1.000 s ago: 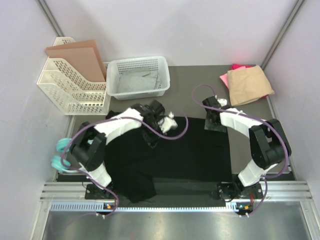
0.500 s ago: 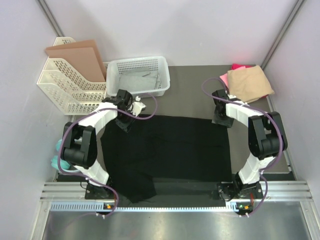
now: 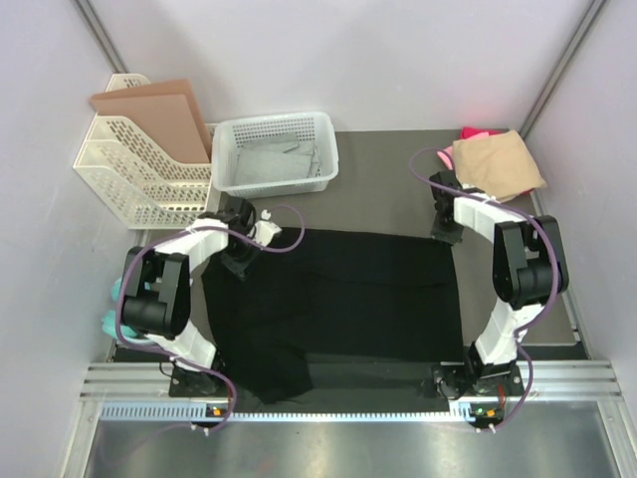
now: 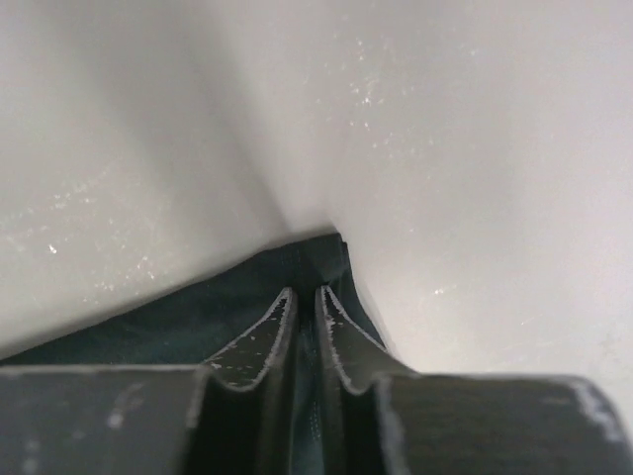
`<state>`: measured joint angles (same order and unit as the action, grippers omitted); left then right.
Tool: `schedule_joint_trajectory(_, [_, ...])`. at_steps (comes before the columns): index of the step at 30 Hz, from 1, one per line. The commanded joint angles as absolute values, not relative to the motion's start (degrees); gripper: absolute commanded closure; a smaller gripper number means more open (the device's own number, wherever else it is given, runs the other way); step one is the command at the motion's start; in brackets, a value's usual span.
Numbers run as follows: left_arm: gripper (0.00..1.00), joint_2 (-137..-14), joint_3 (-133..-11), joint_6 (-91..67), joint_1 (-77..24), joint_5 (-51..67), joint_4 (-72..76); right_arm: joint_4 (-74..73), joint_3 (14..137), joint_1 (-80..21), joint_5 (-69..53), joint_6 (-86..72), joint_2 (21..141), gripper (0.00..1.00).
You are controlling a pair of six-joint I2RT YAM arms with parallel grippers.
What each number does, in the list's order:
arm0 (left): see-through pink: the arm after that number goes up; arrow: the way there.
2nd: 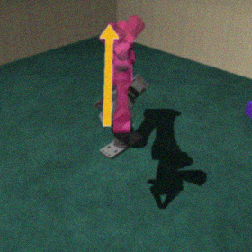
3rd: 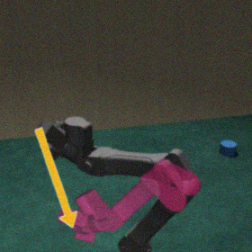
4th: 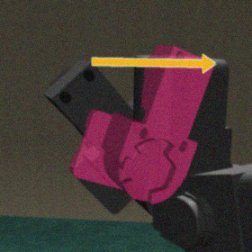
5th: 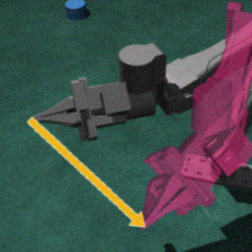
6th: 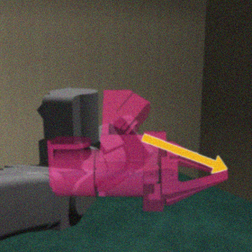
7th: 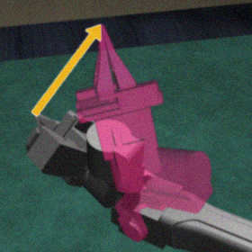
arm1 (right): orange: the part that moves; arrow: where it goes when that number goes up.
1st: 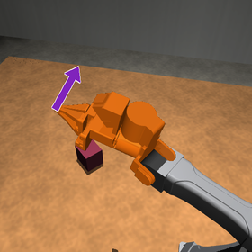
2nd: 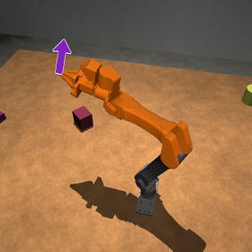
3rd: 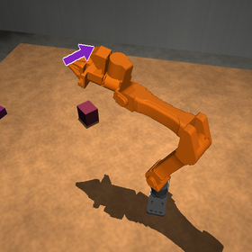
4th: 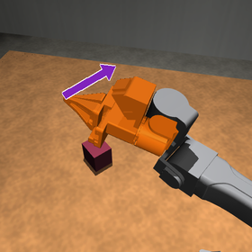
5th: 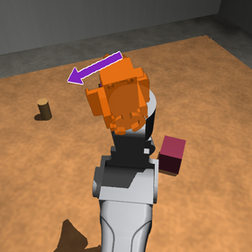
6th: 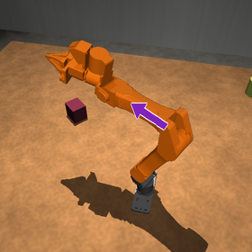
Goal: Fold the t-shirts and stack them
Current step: Fold the flattened tshirt in 1/3 of the way
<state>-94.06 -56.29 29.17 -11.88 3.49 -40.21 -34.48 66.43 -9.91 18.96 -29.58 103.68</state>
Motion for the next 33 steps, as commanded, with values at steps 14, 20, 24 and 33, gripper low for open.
schedule_joint_trajectory(14, [0.75, -84.90, -48.43, 30.68, -10.99, 2.55, -38.14, -32.52, 65.48, -8.87, 24.69, -29.80, 97.93, 0.99])
schedule_joint_trajectory(20, [0.75, -84.82, -47.46, 30.41, -10.90, 3.08, -38.32, -32.07, 66.44, -9.32, 28.82, -29.01, 97.19, 0.98])
schedule_joint_trajectory(24, [0.75, -83.50, -47.11, 30.41, -10.90, 2.99, -38.58, -32.52, 70.91, -9.23, 30.06, -28.48, 101.85, 0.95])
schedule_joint_trajectory(33, [0.75, -82.44, -46.50, 30.23, -10.90, 2.90, -38.85, -33.48, 78.82, -9.23, 30.32, -27.60, 112.67, 0.77])
